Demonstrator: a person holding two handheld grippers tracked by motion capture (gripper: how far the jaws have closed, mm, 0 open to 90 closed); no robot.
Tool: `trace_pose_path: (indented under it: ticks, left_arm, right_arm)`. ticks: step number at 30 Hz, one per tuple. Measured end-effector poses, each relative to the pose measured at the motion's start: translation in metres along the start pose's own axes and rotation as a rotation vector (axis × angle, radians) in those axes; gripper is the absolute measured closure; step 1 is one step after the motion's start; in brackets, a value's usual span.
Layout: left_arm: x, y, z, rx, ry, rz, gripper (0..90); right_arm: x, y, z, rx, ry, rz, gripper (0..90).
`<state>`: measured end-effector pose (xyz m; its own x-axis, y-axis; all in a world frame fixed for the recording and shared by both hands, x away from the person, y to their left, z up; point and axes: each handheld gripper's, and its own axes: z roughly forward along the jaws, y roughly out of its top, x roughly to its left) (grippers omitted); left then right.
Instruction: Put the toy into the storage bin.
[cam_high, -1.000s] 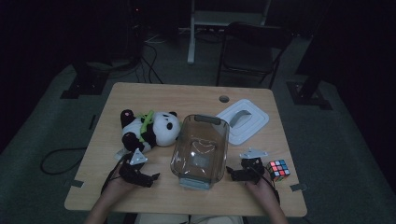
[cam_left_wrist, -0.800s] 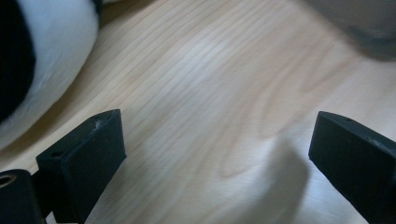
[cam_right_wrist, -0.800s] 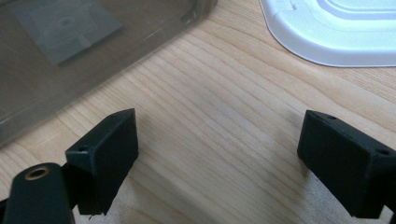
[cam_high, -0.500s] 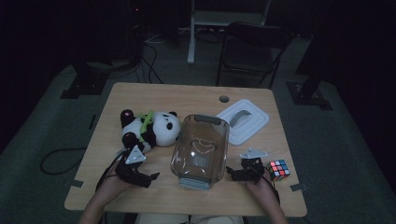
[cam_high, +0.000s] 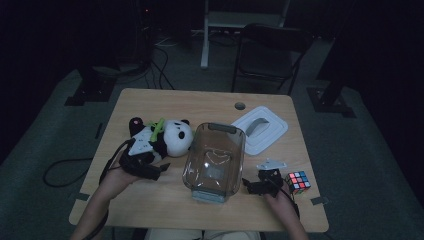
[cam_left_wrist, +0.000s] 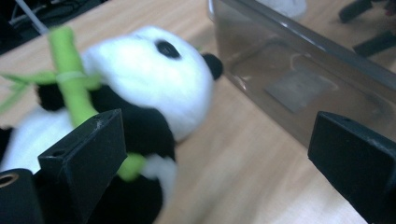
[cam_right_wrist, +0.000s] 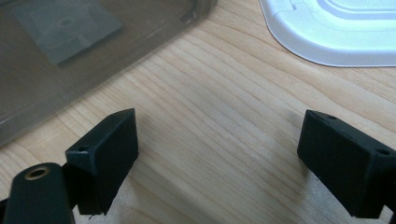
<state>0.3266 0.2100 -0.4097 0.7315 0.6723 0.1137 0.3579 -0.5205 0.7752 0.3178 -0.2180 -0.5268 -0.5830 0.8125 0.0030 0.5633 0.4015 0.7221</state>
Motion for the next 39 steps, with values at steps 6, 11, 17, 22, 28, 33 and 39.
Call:
trace_pose_path:
  ticks: [6, 11, 17, 22, 28, 33, 39]
  left_arm:
    - [0.024, 0.015, 0.007, 0.004, 0.048, -0.021, 5.1]
    - [0.051, 0.020, 0.022, 0.035, 0.075, -0.051, 5.1]
    - [0.074, 0.019, 0.044, 0.057, 0.048, -0.078, 7.9]
    - [0.084, 0.015, 0.051, 0.043, 0.032, -0.132, 18.9]
    - [0.089, 0.008, 0.064, 0.147, 0.021, -0.167, 34.9]
    - [0.088, 0.008, 0.068, 0.183, 0.034, -0.193, 37.2]
    - [0.083, 0.008, 0.071, 0.191, 0.066, -0.250, 60.6]
  right_arm:
    - [0.000, 0.000, 0.000, 0.000, 0.000, -0.001, 12.0]
    - [0.000, 0.000, 0.000, 0.000, 0.000, 0.000, 12.0]
    - [0.000, 0.000, 0.000, 0.000, 0.000, 0.000, 12.0]
    - [0.000, 0.000, 0.000, 0.001, 0.000, 0.000, 12.0]
    - [0.000, 0.001, 0.001, 0.001, 0.001, -0.002, 12.0]
    - [0.002, 0.002, 0.002, 0.001, 0.002, -0.004, 12.0]
    - [0.004, 0.002, 0.002, 0.001, 0.012, -0.014, 12.0]
